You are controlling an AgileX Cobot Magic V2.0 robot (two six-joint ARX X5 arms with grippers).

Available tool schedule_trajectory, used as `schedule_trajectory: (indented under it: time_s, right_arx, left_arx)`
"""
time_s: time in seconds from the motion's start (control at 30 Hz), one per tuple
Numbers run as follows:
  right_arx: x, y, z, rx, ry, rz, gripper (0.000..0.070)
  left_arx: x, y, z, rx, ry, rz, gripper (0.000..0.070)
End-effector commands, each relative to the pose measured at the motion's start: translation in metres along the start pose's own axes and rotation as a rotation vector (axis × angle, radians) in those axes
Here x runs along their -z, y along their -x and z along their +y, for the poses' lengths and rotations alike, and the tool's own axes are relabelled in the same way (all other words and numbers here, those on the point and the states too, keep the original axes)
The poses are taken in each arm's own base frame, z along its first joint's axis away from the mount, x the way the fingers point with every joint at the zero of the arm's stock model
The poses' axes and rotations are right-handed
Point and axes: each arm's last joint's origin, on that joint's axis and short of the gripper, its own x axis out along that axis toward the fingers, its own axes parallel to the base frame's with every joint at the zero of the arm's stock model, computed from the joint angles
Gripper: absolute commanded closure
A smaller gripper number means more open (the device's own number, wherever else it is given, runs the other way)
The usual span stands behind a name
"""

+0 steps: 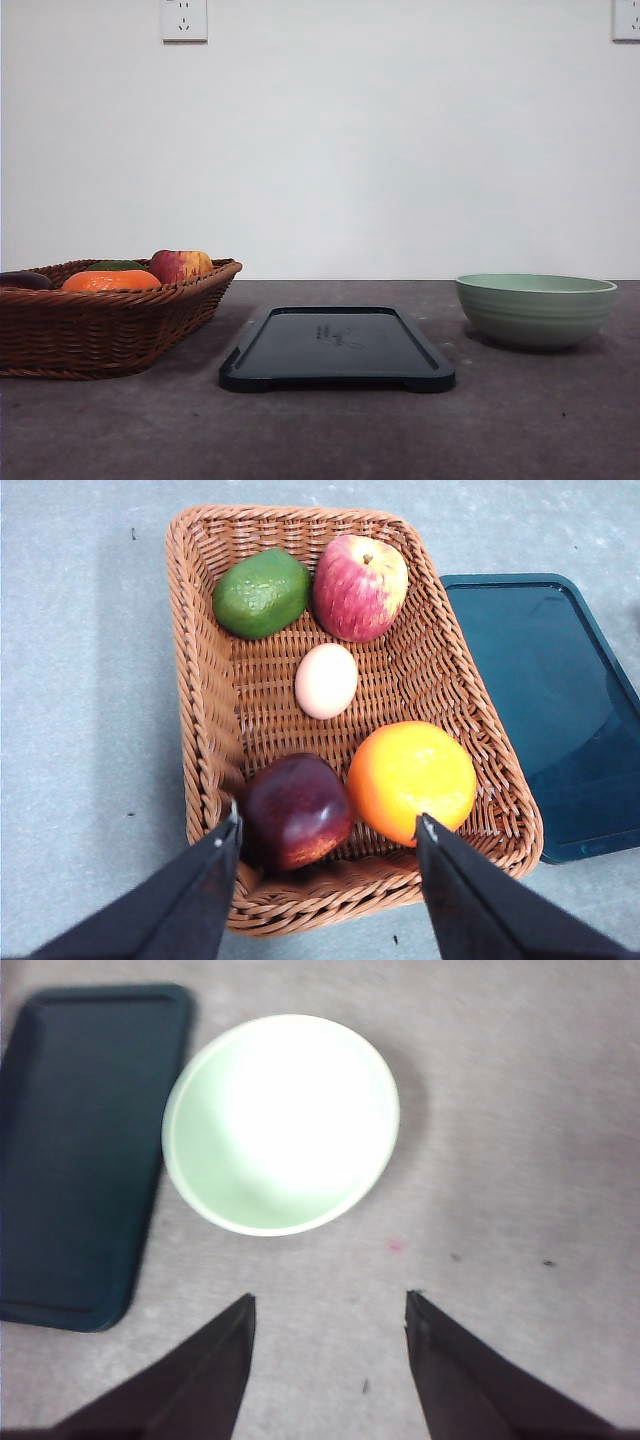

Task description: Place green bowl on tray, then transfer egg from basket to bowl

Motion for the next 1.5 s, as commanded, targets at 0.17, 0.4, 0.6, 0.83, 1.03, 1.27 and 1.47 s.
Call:
schedule_trajectory:
  time_s: [0.17, 0.4, 0.6, 0.83, 1.03, 1.27, 1.47]
  right_arx:
    - [-0.045, -0.018, 0.000, 0.012, -0.016, 0.098, 0.0403]
    - [-0.075, -0.060, -0.006, 0.017, -0.009, 0.183, 0.0403]
    - [-0.081, -0.099, -0.014, 0.026, -0.007, 0.251, 0.0403]
    - [-0.077, -0.135, -0.023, 0.047, -0.013, 0.316, 0.0404]
    - [-0.073, -0.157, -0.029, 0.081, -0.008, 0.352, 0.0406]
    - [-0.075, -0.164, -0.030, 0.079, -0.005, 0.334, 0.0641]
    - [-0.080, -0.160, -0.029, 0.076, -0.004, 0.330, 0.0695]
  left_arx:
    - [-0.006, 0.003, -0.001, 0.005, -0.007, -0.020, 0.0350]
    - [-0.006, 0.003, -0.001, 0.005, -0.007, -0.020, 0.0350]
    - [-0.006, 0.003, -0.001, 0.005, -0.004, -0.020, 0.0350]
    - [-0.006, 0.003, -0.001, 0.005, -0.004, -0.020, 0.0350]
    - [-0.006, 0.003, -0.001, 0.005, -0.004, -0.020, 0.0350]
    - [-0.006, 0.003, -0.001, 0.005, -0.004, -0.020, 0.0350]
    - [-0.006, 0.003, -0.001, 0.005, -0.004, -0.020, 0.0350]
